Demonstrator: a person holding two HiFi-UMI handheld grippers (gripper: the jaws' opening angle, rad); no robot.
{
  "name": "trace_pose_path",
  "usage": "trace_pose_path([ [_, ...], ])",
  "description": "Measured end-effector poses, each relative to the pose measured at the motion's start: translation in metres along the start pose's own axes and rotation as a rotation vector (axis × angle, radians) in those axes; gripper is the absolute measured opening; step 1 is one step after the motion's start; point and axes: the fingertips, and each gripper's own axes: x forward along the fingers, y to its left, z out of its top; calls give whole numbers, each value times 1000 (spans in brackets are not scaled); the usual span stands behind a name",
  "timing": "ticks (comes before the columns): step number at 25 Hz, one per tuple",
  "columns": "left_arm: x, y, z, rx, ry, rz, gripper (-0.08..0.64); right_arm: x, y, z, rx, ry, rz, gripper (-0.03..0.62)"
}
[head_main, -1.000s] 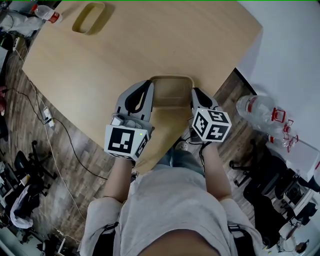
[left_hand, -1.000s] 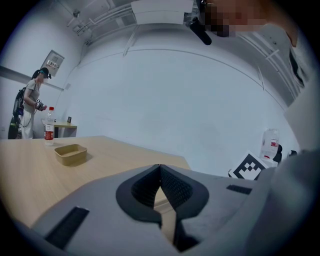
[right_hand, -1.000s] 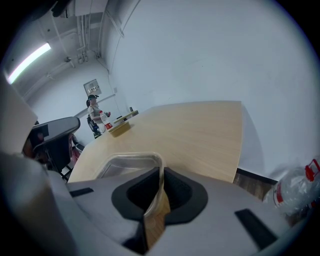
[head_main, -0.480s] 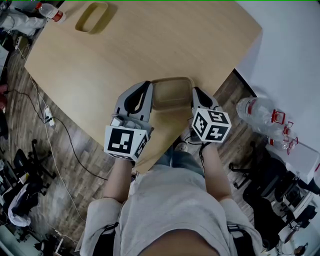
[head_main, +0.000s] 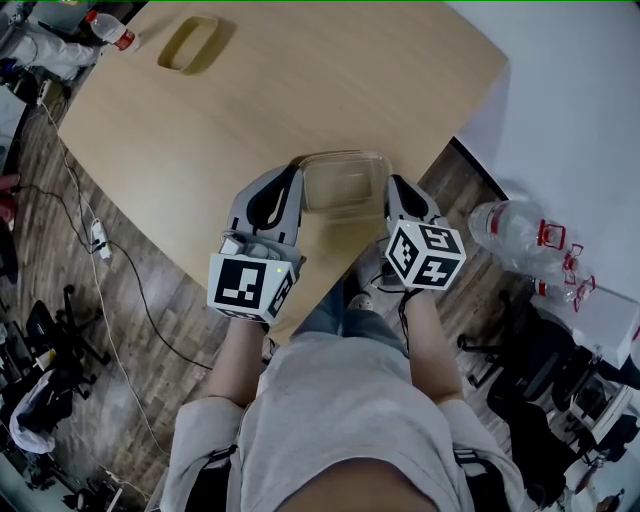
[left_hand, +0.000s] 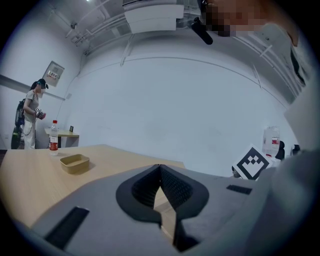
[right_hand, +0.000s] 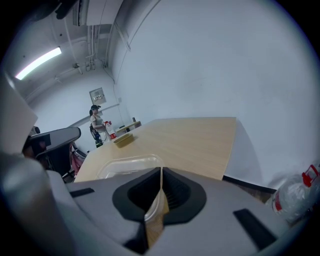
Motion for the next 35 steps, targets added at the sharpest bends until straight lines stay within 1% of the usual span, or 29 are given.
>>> trace_pose_path([
  [11, -41, -38, 22, 39, -64, 44, 15, -58, 5, 13, -18, -97, 39, 21],
  [30, -114, -124, 53, 104, -163, 117, 15, -177, 6, 33, -75, -273, 114, 21],
  [35, -132, -150, 58, 121, -185, 129, 15, -206, 5, 32, -90, -308, 135, 21],
])
